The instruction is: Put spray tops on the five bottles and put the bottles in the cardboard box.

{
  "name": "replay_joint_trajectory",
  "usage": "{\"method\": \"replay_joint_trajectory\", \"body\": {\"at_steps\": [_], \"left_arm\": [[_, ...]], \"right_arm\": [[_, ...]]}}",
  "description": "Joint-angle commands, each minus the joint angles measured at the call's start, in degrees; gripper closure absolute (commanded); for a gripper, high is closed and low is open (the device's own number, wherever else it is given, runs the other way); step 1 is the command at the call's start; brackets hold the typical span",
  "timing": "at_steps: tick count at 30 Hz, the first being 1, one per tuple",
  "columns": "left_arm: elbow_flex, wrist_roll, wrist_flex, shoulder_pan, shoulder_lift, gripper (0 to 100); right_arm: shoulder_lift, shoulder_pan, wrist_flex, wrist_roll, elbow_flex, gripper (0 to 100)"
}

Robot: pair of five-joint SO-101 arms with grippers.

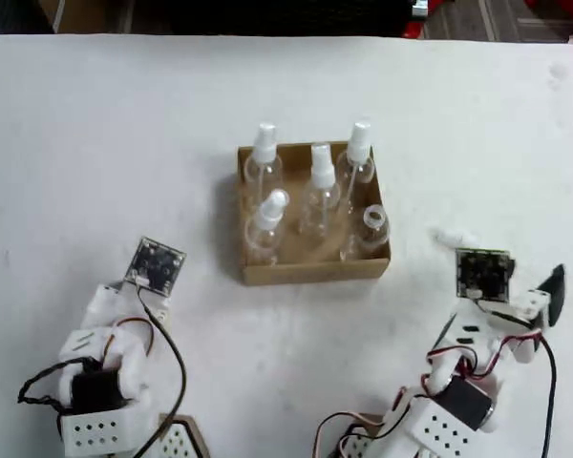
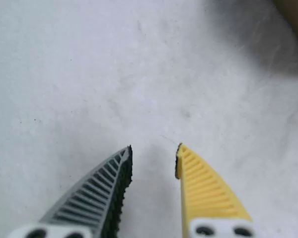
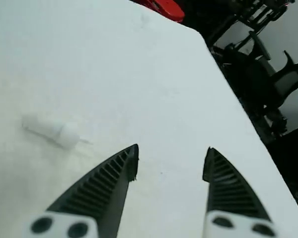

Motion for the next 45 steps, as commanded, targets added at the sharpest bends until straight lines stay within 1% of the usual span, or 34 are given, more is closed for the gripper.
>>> {"method": "replay_joint_trajectory", "body": {"at_steps": [1, 4, 7, 10, 13, 19, 22, 28, 32, 36, 42, 45], "left_arm": [[0.09, -0.53, 0.35, -0.57, -0.31, 86], [0.09, -0.53, 0.35, -0.57, -0.31, 86], [0.09, -0.53, 0.35, -0.57, -0.31, 86], [0.09, -0.53, 0.35, -0.57, -0.31, 86], [0.09, -0.53, 0.35, -0.57, -0.31, 86], [0.09, -0.53, 0.35, -0.57, -0.31, 86], [0.09, -0.53, 0.35, -0.57, -0.31, 86], [0.09, -0.53, 0.35, -0.57, -0.31, 86], [0.09, -0.53, 0.35, -0.57, -0.31, 86], [0.09, -0.53, 0.35, -0.57, -0.31, 86], [0.09, -0.53, 0.35, -0.57, -0.31, 86], [0.09, -0.53, 0.35, -0.57, -0.31, 86]], "right_arm": [[1.54, -4.09, 11.91, 4.57, -10.37, 80.8], [5.85, -6.46, 16.92, 6.68, -18.64, 80.8], [14.46, -7.25, 17.98, 8.44, -25.41, 80.8], [26.95, -7.34, 18.42, 8.88, -32.62, 80.8], [40.66, -7.43, 21.49, 10.11, -42.02, 80.8], [66.86, -9.36, 33.10, 21.71, -63.74, 80.8], [79.34, -10.95, 38.73, 25.67, -72.79, 80.8], [98.95, -10.95, 44.00, 26.64, -87.91, 80.8], [105.54, -11.21, 48.57, 26.64, -95.91, 80.8], [106.77, -11.65, 52.88, 26.64, -102.15, 80.4], [107.30, -13.58, 54.81, 26.64, -104.88, 80.0], [107.30, -13.67, 54.81, 26.64, -104.70, 74.8]]}}
